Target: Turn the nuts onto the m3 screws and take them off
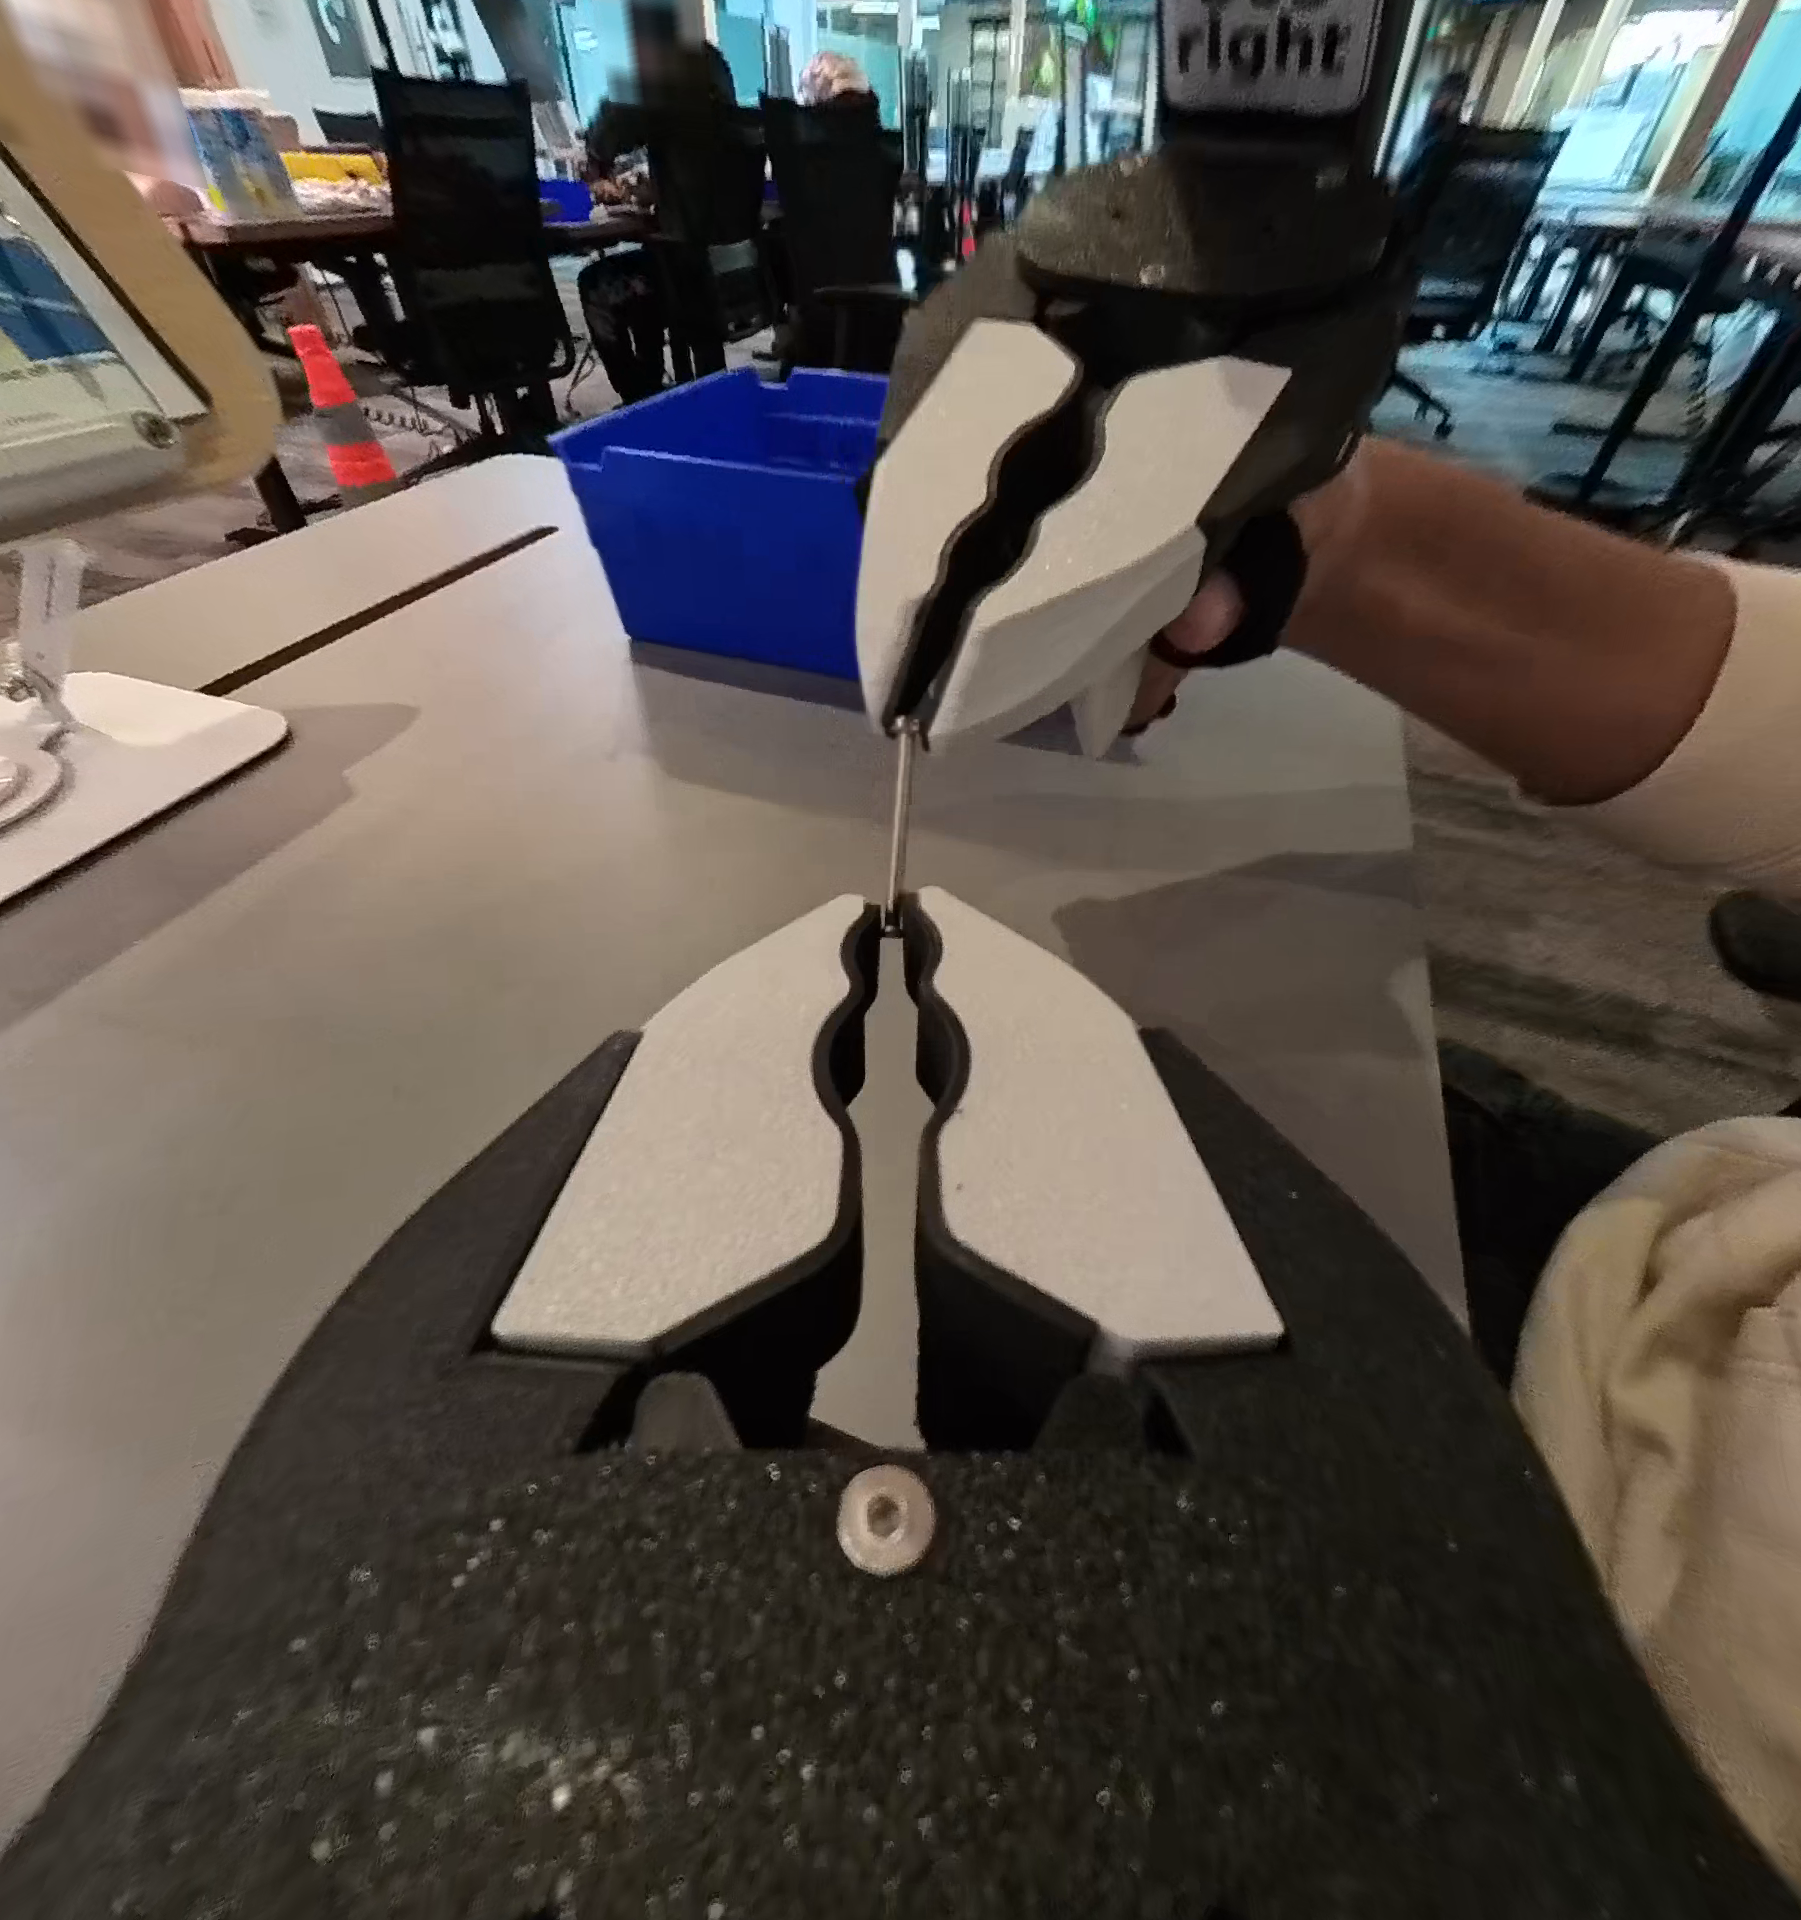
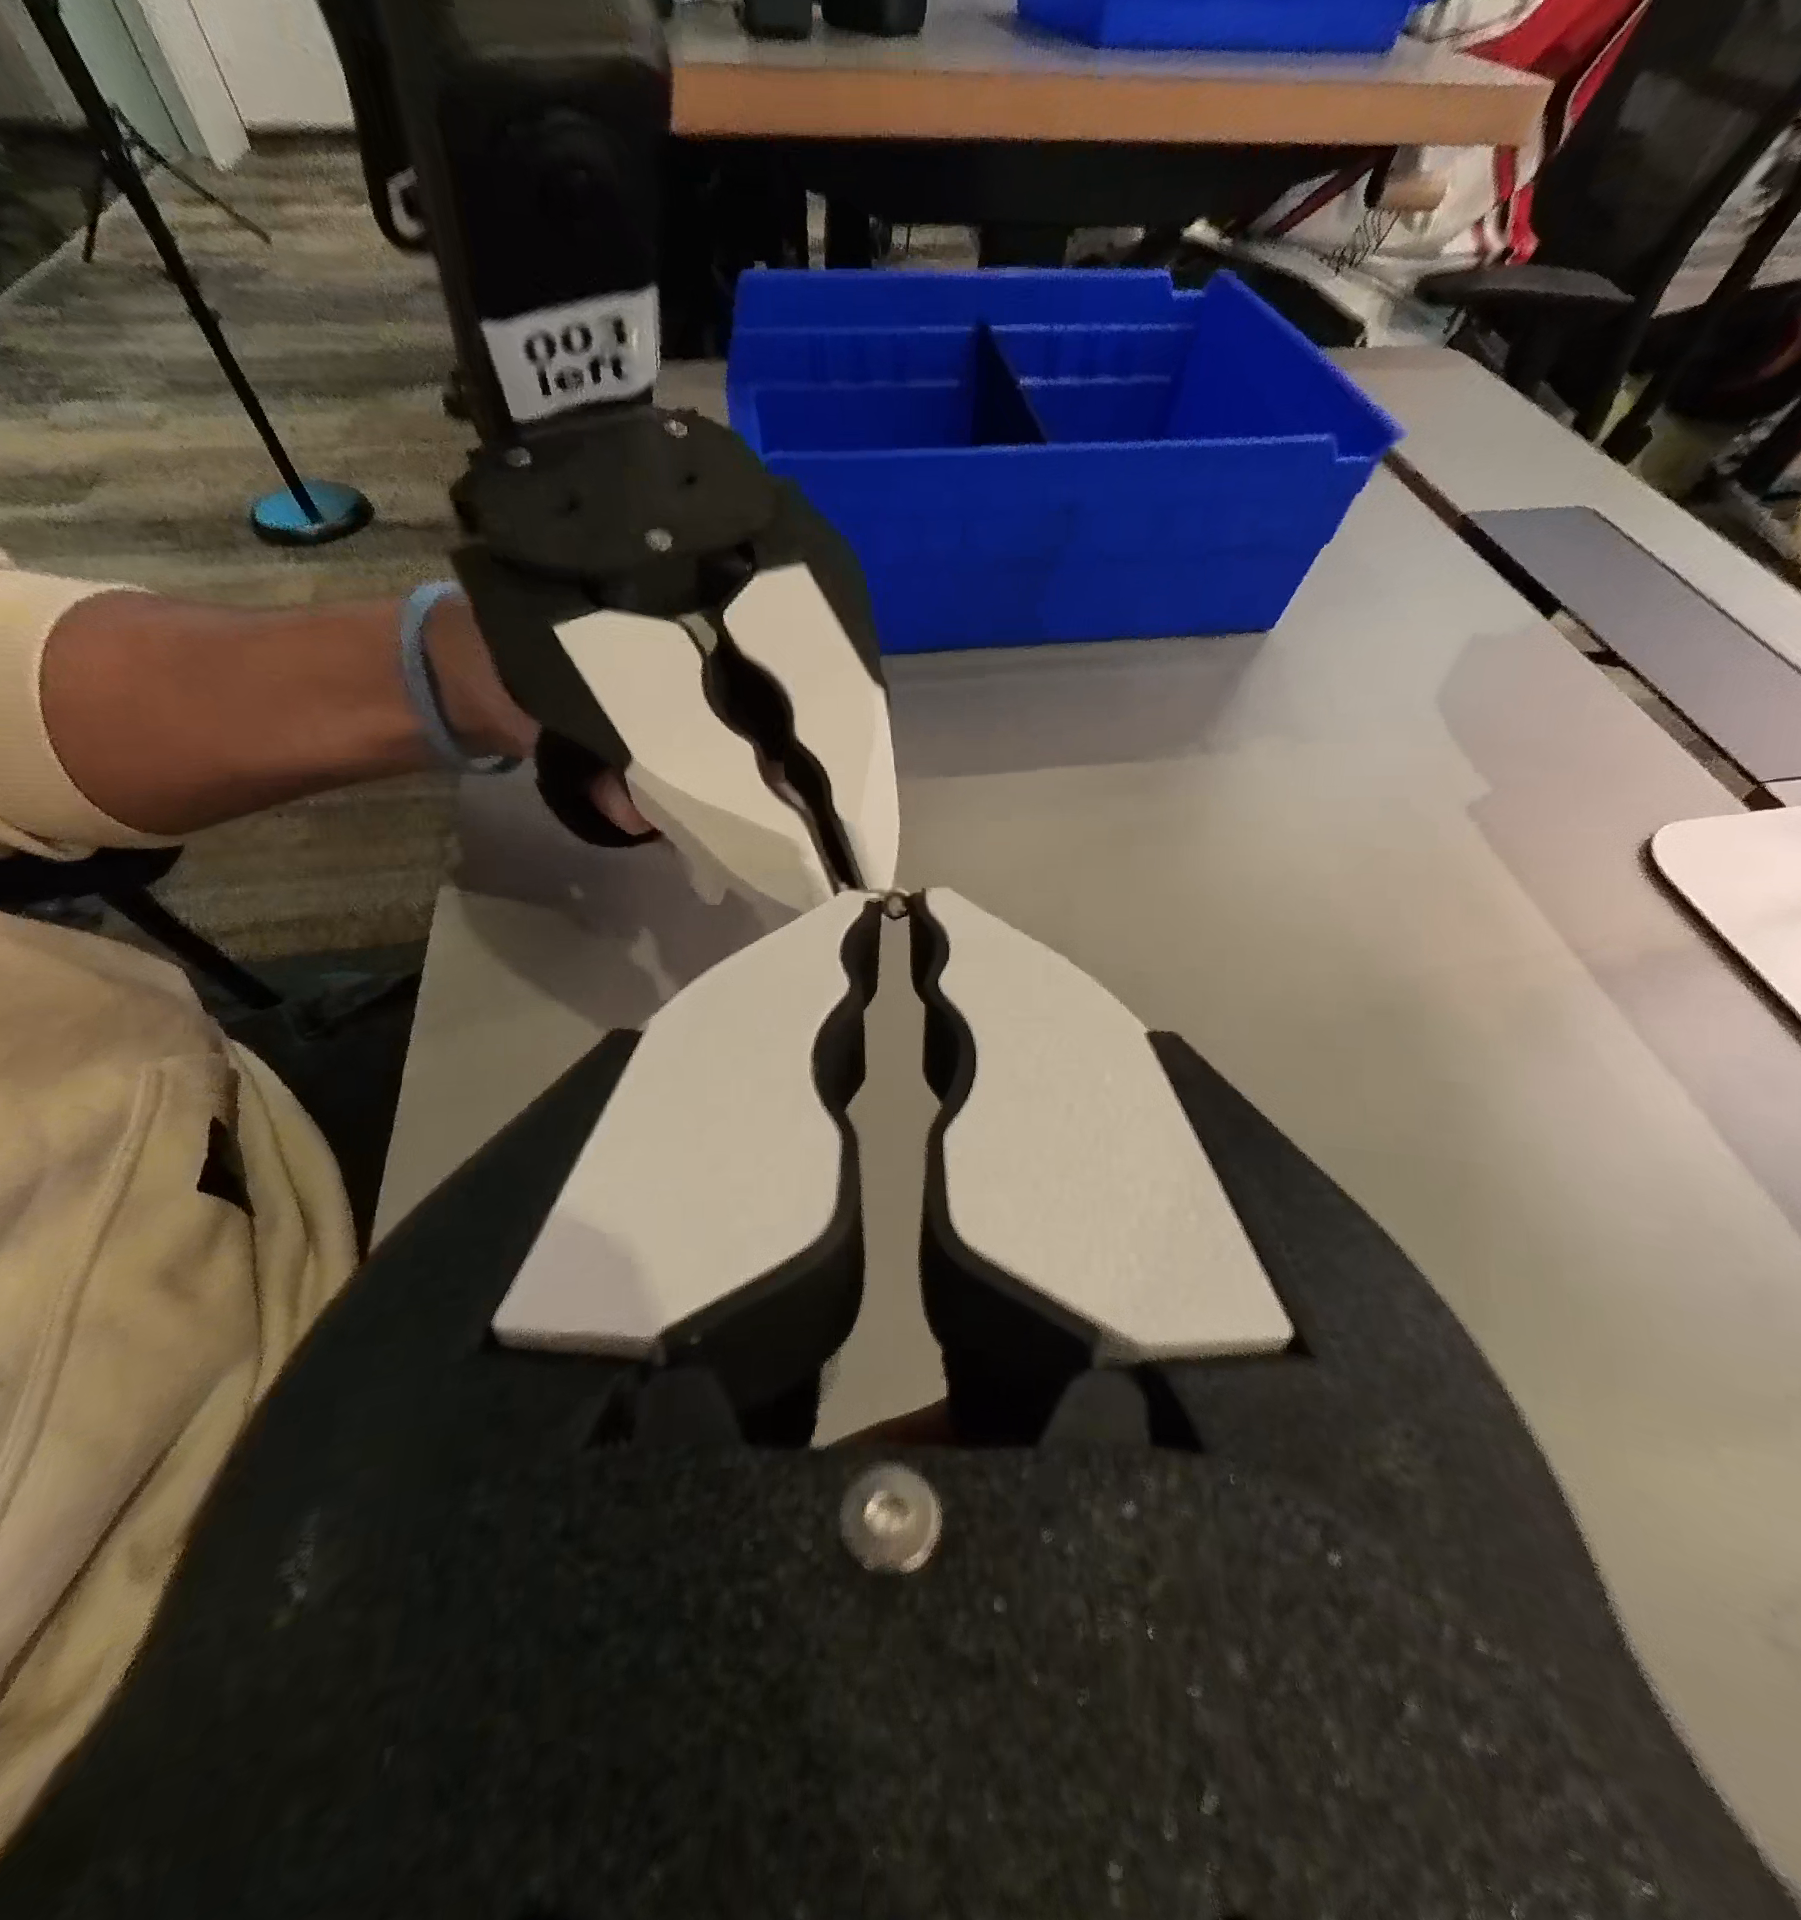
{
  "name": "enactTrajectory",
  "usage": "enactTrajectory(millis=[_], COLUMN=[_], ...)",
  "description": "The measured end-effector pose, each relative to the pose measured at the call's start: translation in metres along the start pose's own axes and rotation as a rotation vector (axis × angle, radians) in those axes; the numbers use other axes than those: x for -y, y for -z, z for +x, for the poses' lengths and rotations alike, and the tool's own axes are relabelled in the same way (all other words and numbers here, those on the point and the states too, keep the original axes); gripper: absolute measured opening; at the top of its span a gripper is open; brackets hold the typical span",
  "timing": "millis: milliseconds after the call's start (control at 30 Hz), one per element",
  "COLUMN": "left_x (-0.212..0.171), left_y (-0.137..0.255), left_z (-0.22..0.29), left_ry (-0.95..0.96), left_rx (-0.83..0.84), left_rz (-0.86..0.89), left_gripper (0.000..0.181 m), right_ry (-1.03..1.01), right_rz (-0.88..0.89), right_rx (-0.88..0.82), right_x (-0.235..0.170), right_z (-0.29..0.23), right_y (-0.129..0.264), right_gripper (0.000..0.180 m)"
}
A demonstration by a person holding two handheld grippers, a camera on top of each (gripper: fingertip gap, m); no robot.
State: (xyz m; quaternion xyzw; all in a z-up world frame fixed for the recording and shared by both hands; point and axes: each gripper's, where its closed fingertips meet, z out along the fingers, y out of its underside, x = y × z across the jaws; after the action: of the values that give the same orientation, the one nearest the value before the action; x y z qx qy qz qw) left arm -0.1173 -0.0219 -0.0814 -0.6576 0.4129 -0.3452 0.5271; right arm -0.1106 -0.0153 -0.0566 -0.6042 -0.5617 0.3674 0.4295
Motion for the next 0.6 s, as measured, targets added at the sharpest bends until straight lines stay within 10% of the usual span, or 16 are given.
enactTrajectory(millis=[600], left_x=[0.024], left_y=[0.017], left_z=[-0.017], left_ry=[0.469], left_rx=[-0.217], left_rz=[0.373], left_gripper=[0.003], right_ry=[-0.109], right_rz=[0.232], right_rx=[-0.340], right_x=[-0.008], right_z=[0.012], right_y=[0.026], right_gripper=[0.005])
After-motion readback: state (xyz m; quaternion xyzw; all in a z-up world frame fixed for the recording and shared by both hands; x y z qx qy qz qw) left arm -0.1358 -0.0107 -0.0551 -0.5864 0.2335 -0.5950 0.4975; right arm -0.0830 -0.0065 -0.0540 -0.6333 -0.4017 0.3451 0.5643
